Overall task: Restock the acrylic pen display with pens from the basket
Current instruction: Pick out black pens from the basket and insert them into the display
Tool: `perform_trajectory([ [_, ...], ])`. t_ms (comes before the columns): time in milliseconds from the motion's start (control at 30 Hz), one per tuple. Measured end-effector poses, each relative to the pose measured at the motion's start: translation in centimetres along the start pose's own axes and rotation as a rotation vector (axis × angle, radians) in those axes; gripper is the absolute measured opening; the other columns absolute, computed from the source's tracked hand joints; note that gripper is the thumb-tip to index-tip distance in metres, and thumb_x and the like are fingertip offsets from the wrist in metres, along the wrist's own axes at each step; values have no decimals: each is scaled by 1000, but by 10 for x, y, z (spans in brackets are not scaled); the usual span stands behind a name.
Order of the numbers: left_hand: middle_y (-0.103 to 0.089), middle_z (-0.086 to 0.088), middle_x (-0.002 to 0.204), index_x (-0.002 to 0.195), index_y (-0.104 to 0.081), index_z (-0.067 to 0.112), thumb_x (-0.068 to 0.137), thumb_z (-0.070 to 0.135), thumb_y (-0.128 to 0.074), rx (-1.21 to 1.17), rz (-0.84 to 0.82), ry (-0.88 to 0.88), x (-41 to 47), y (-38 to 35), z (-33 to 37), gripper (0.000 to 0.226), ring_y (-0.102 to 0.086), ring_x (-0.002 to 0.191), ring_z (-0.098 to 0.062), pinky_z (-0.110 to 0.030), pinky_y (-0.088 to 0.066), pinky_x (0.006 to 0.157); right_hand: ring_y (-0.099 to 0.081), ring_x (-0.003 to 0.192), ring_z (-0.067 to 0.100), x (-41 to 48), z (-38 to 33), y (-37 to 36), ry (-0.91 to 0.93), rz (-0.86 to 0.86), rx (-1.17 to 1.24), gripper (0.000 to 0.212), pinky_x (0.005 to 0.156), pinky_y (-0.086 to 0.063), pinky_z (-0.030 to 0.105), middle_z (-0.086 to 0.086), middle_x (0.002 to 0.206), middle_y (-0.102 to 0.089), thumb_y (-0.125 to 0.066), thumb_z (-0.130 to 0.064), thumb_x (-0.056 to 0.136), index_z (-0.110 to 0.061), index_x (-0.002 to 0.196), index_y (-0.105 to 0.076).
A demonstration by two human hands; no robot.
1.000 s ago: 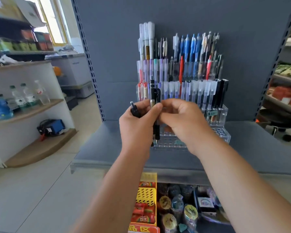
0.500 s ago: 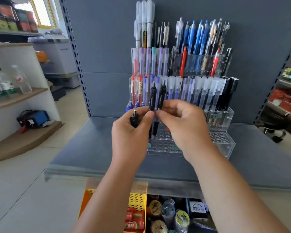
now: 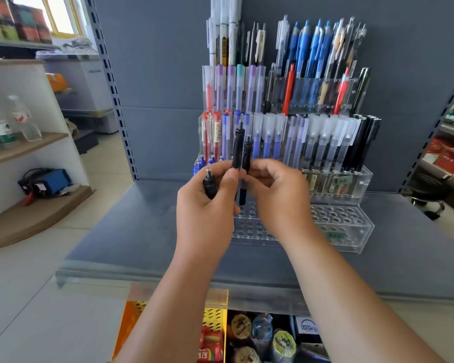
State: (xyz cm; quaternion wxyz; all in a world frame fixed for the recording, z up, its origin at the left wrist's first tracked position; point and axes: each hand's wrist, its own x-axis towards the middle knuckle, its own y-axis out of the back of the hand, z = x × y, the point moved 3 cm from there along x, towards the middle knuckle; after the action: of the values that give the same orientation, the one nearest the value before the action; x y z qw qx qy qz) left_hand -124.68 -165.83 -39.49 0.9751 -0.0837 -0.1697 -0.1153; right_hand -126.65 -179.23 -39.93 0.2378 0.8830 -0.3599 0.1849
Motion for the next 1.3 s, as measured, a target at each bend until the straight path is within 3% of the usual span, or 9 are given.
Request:
perform_trajectory([
  [167,-72,-6,76,96,-72,23,99,19,-57,1,-16,-21,0,-1,1,17,-51,48,-9,-22,-43,49,-67,77,-1,-1,3,4,-13,-23,-87,11,73,-55,18,-13,82,-73,-74,-16,88,-20,98,-76],
  [333,-68,0,66,98,-73,16,99,17,-57,21,-31,-24,-2,-3,0,15,-52,47,-9,-21,-44,49,-67,74,1,-4,8,6,-82,-66,-165,9,69,-58,30,-13,79,-72,-73,-22,87,-25,96,-76],
  [533,-64,-19,70,94,-72,17,99,14,-57,16,-4,-34,-3,0,5,16,-49,45,-12,-18,-41,44,-65,76,-3,-5,7,9,-81,-94,-218,13,68,-56,24,-18,79,-69,-72,-23,87,-26,100,-75],
  [667,-63,-12,63,99,-72,13,99,14,-56,24,-19,-36,-5,1,4,16,-49,46,-11,-18,-41,44,-66,77,0,-5,6,7,-70,-115,-235,15,71,-58,29,-17,81,-69,-71,-24,87,-24,102,-75],
  [800,-75,7,79,103,-70,18,99,15,-56,27,-25,-28,-8,0,5,14,-50,46,-10,-19,-43,46,-63,69,-3,-6,-4,15,-14,-31,-136,7,59,-49,12,-17,75,-67,-68,-25,90,-24,94,-74],
  [1000,-72,-12,75,97,-71,22,97,16,-59,50,-43,-35,-10,-3,4,14,-51,47,-12,-22,-44,48,-66,71,7,-7,-33,28,87,-107,304,6,62,-47,15,-3,75,-72,-68,-22,93,-24,91,-74],
  [1067,-67,-5,63,94,-73,25,97,16,-61,49,-43,-36,-10,-4,4,15,-51,48,-13,-23,-43,48,-67,72,7,-9,-40,29,126,-171,378,7,65,-49,15,-3,75,-73,-69,-17,92,-22,91,-73],
  [1167,-64,4,59,93,-75,27,95,18,-64,68,-34,-35,-10,-4,3,15,-54,47,-11,-24,-45,48,-66,70,1,-9,-40,29,157,-161,359,9,66,-50,13,-10,75,-73,-70,-13,91,-22,91,-74],
  [1300,-67,-10,69,103,-72,29,91,16,-69,61,-37,-68,-11,-5,6,18,-58,57,-16,-35,-54,58,-68,76,1,-6,-38,34,149,-89,328,11,68,-50,12,-14,82,-74,-68,-16,93,-23,99,-73],
])
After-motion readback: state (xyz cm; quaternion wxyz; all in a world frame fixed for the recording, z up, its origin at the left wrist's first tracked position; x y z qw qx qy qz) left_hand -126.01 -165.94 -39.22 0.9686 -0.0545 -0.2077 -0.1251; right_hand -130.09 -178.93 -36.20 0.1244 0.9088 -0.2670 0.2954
